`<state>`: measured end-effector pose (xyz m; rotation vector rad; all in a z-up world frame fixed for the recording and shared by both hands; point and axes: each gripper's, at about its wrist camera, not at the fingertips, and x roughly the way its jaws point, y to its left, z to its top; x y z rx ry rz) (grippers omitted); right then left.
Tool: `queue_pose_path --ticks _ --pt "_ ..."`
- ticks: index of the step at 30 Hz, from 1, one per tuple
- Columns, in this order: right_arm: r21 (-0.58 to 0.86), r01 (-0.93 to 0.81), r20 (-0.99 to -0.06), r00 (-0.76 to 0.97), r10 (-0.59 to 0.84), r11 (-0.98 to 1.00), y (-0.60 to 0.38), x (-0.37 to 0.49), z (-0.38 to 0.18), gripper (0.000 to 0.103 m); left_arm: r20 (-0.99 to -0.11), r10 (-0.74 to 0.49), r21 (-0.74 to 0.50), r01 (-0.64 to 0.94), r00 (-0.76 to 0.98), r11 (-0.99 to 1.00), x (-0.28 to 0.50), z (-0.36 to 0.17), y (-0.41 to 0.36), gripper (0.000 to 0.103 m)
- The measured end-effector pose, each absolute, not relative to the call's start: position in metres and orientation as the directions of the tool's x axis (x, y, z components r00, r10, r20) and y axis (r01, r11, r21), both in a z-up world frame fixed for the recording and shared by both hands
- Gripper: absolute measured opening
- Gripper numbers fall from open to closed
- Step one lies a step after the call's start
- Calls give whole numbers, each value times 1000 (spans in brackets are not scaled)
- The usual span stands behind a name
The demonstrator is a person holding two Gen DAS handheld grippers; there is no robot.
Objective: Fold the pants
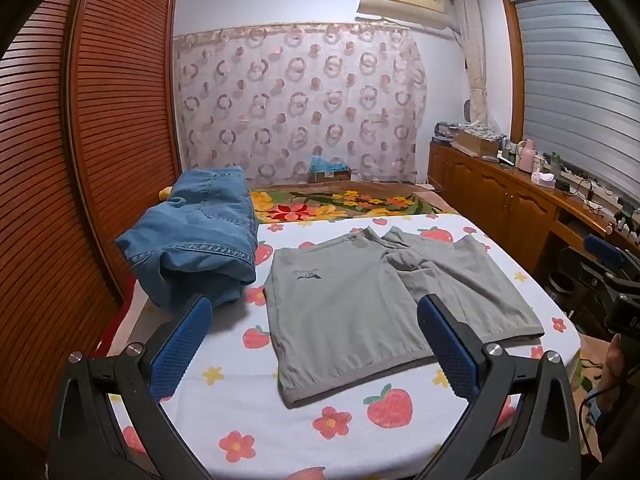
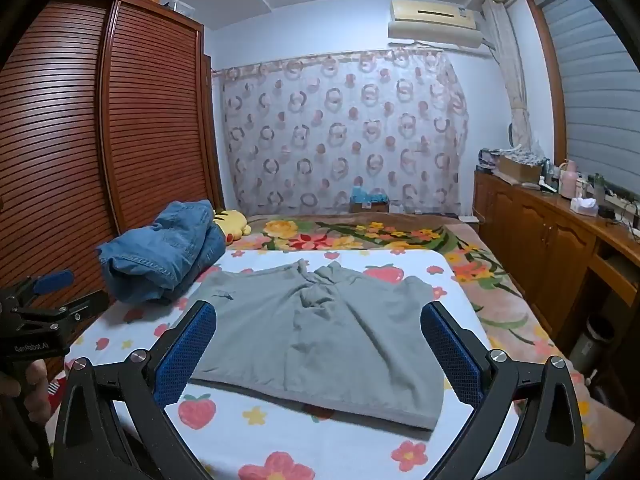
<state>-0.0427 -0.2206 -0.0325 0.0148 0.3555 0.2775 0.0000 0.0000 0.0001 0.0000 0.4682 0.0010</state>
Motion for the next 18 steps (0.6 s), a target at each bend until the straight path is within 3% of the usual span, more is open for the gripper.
queue_pose_path --ticks 18 --pt "54 -267 -339 901 270 962 -220 -44 -33 102 -449 9 9 -5 894 1000 -4 4 2 103"
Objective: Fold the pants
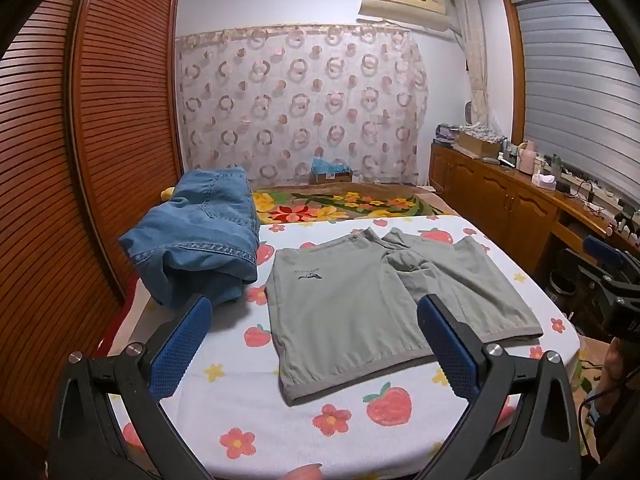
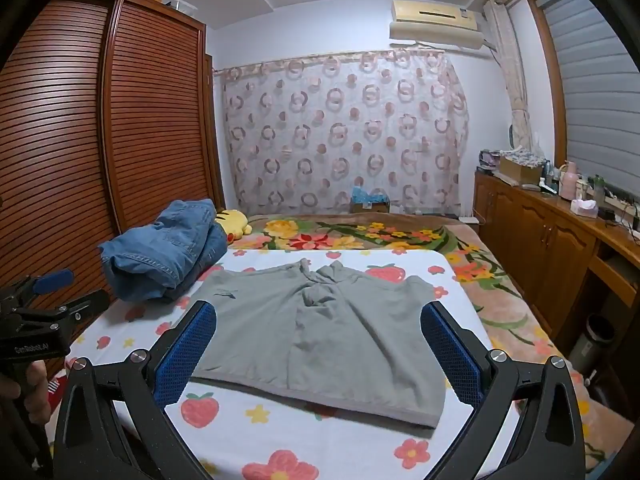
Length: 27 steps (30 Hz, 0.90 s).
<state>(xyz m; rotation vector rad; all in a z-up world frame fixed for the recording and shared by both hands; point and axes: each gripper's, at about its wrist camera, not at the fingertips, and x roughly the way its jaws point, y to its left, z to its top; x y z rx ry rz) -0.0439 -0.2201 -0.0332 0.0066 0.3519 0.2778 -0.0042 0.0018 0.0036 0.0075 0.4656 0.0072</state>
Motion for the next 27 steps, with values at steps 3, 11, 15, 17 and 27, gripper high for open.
queue_pose_path --ticks 3,11,15,17,27 --pt "55 -265 -340 902 268 963 -221 -44 -33 102 -444 9 8 -6 896 1000 -6 3 1 103" --pt "52 -265 -338 903 266 963 -217 -46 -33 102 -440 8 7 -5 898 1000 -7 8 -3 103" --pt "51 -264 -339 903 266 963 -216 -46 -33 102 -438 9 5 -8 899 1000 -6 8 -3 103" --pt "50 -264 -337 903 266 963 -216 -47 -33 102 -433 9 6 -8 901 1000 -10 9 -5 103" --pt "51 -264 -337 903 266 963 -215 -48 -33 102 -431 3 0 -4 902 1000 -11 11 -7 103"
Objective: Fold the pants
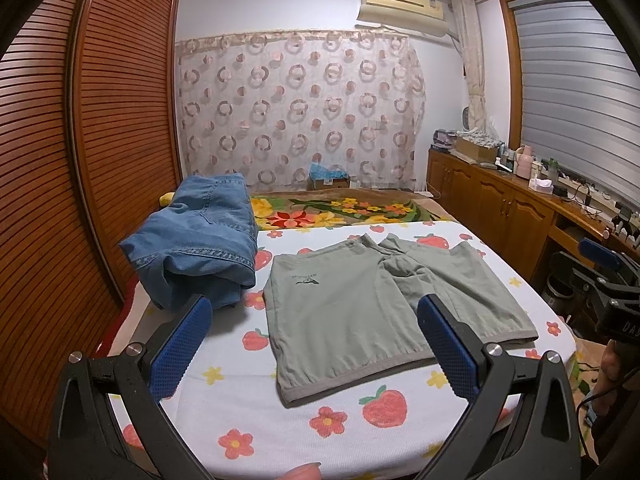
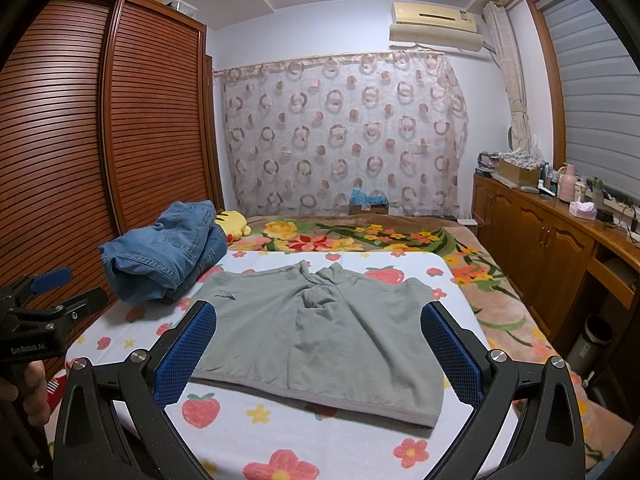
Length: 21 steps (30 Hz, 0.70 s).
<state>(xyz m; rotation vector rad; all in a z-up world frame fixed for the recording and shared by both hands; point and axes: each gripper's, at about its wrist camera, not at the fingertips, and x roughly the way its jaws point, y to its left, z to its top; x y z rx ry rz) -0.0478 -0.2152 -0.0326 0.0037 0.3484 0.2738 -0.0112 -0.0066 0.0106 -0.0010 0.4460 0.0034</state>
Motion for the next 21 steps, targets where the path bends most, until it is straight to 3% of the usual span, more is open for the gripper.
queue_pose_path --ticks 21 --pt "51 -268 -330 905 269 962 -218 -50 -27 102 -428 0 -2 -1 904 1000 -12 11 -6 103"
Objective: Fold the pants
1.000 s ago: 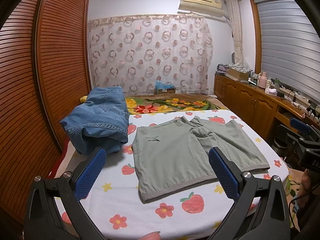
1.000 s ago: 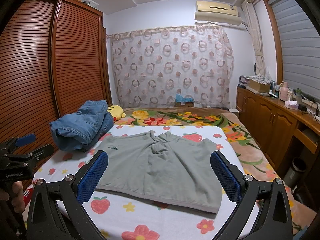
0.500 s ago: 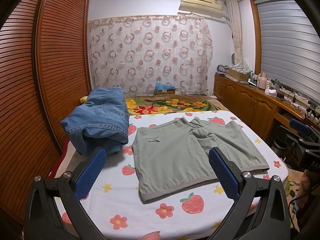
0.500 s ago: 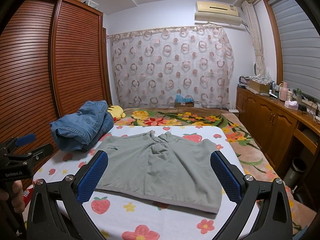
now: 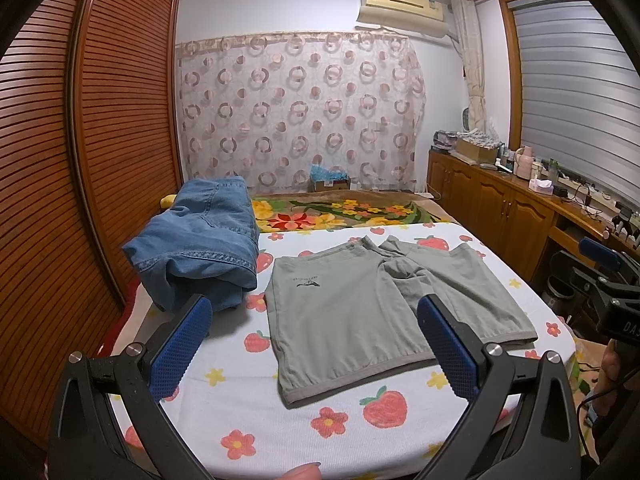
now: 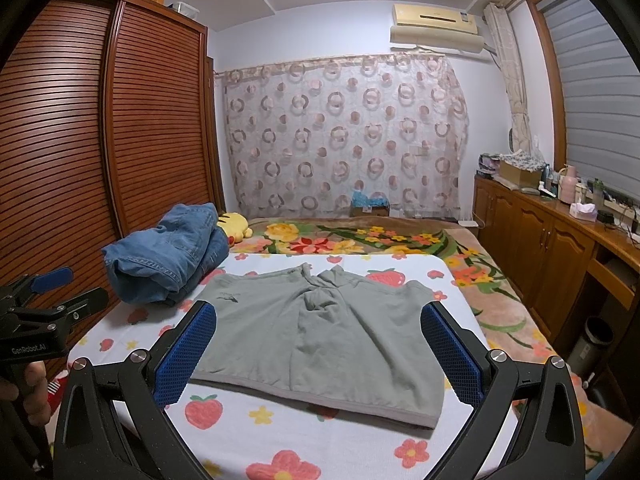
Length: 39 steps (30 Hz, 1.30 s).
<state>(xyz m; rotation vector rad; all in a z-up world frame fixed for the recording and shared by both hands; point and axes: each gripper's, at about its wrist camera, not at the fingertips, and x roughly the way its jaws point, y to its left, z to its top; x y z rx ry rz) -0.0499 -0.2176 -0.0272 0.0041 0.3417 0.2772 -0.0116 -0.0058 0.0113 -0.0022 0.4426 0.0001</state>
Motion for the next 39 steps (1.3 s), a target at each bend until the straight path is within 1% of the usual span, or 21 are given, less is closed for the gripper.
queue_pose_path --ticks 23,30,39 --pt "49 -270 -325 906 271 962 -218 -50 -27 102 -426 -2 -5 0 905 1000 -14 16 -6 103" --pt "47 -273 -329 904 273 961 -218 -50 -29 102 -425 21 5 -20 905 1000 -14 19 -3 103" --pt "58 -282 -354 891 284 958 -226 -42 -37 102 -466 14 10 -11 885 1000 1 -1 3 103"
